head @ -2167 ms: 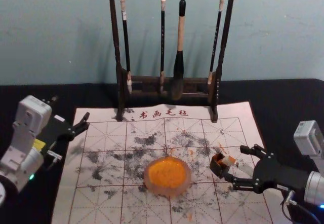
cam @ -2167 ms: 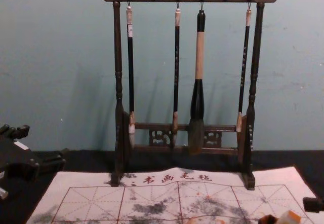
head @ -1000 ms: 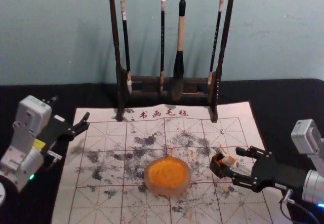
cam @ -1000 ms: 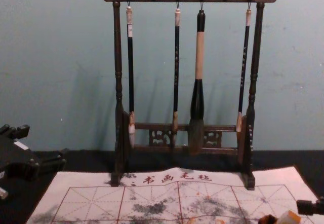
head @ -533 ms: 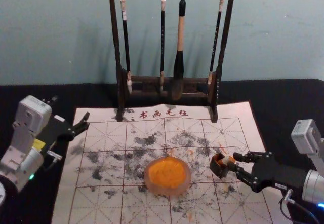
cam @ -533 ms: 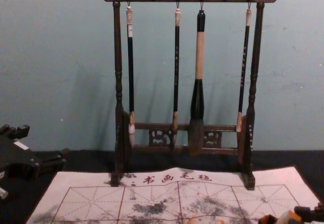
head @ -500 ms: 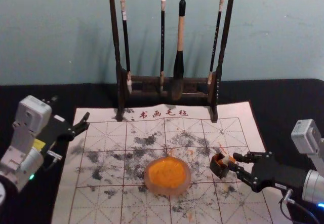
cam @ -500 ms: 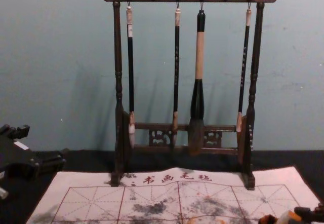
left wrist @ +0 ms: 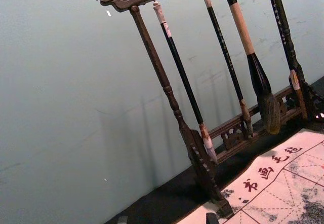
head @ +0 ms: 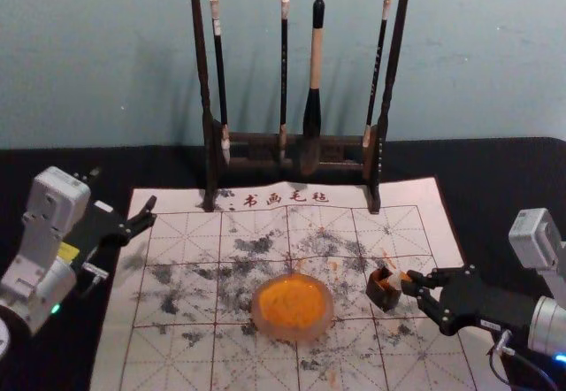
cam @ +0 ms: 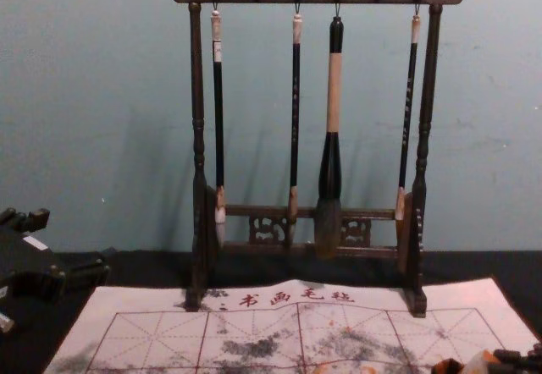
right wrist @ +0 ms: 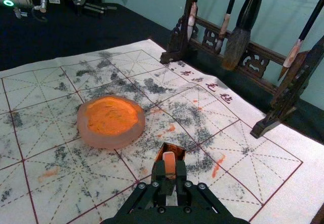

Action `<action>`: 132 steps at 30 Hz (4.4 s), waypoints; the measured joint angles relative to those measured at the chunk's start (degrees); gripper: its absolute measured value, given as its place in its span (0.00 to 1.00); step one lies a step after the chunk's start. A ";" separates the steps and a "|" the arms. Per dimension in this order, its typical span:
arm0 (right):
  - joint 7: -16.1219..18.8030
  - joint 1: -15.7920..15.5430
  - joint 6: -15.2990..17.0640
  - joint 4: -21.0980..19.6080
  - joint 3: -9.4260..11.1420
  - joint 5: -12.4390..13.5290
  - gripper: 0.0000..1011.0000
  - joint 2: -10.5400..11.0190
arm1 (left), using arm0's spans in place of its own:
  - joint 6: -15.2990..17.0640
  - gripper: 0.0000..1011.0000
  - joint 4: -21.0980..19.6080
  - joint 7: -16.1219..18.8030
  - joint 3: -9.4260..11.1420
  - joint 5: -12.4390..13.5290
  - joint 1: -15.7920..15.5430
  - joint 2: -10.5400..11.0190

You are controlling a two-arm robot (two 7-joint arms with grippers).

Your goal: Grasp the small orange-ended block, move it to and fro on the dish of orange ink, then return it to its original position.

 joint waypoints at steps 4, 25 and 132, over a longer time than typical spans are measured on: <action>0.00 0.00 0.00 0.00 0.00 0.00 0.08 0.00 | 0.00 0.99 0.00 0.00 0.00 0.00 0.00 0.00; -0.18 -0.61 -0.02 -1.44 1.20 1.05 0.08 0.65 | 0.00 0.99 0.00 0.00 0.00 0.00 0.00 0.00; 8.74 26.24 17.39 1.60 -21.85 -10.94 0.08 -5.57 | 0.00 0.99 0.00 0.00 0.00 0.00 0.00 0.00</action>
